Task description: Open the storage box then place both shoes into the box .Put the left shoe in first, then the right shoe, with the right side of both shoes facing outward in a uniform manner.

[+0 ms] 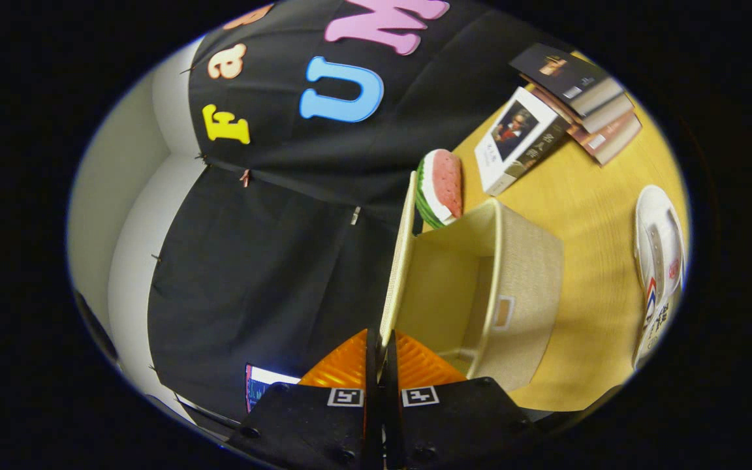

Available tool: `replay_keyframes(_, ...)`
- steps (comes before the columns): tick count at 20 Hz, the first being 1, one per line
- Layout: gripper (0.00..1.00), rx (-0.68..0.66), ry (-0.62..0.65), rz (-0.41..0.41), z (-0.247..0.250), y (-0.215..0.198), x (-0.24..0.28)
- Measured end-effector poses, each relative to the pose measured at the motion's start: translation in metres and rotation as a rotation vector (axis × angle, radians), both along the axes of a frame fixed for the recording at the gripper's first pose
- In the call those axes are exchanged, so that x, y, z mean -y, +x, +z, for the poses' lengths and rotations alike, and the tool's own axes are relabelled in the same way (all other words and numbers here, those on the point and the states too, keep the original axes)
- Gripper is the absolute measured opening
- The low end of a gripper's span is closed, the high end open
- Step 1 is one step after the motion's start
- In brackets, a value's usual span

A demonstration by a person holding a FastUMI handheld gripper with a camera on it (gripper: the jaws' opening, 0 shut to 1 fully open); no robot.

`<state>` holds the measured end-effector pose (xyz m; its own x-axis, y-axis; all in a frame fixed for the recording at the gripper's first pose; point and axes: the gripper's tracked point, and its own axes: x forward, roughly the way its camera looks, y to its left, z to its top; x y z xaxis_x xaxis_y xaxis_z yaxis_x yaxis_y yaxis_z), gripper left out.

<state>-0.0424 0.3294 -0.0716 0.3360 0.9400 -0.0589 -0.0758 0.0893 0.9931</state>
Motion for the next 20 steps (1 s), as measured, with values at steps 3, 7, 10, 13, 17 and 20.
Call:
replay_keyframes(3,0.08,0.097,-0.015,0.035,0.041,0.007,-0.031)
replay_keyframes(7,0.08,0.196,-0.042,0.1,0.076,0.014,-0.084)
replay_keyframes(10,0.08,0.211,-0.057,0.127,0.09,0.02,-0.122)
replay_keyframes(13,0.17,0.259,-0.073,0.159,0.101,0.014,-0.148)
replay_keyframes(17,0.6,0.293,-0.041,0.233,0.117,-0.005,-0.181)
replay_keyframes(20,0.93,0.327,-0.017,0.257,0.125,-0.014,-0.185)
